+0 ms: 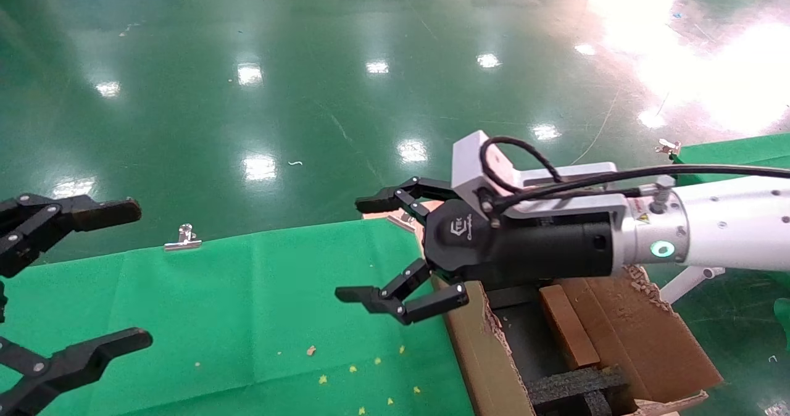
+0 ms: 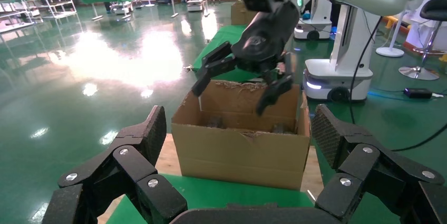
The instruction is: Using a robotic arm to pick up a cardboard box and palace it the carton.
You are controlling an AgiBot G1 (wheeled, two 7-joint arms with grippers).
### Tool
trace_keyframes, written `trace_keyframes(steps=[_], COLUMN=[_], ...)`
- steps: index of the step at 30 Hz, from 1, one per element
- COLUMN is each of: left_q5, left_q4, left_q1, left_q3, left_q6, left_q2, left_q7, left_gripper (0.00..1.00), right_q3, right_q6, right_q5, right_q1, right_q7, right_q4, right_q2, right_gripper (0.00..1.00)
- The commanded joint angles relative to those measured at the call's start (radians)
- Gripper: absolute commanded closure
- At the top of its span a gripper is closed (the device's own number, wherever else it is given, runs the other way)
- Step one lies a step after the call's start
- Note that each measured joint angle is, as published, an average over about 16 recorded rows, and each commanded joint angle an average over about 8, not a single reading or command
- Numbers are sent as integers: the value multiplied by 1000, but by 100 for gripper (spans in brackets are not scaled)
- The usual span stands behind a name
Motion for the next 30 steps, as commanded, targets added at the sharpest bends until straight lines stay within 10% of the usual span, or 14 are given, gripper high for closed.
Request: trace_keyframes(steps=[1, 15, 30], left_q5=[0, 0, 0], left_q4=[0, 0, 0], left_q1=[0, 0, 0], left_q3=[0, 0, 0], left_q6=[0, 0, 0], left_q2=[0, 0, 0], left_q7=[0, 0, 0], left_gripper=[0, 0, 0], right_q3=[31, 229, 234], right_q6=[-25, -185, -190], right_q5=[29, 212, 218], right_q1=[-22, -158, -163], right_q7=[-17, -120, -122], right_q4=[-2, -17, -18], right_q2=[-3, -21, -22], right_gripper=[0, 0, 0])
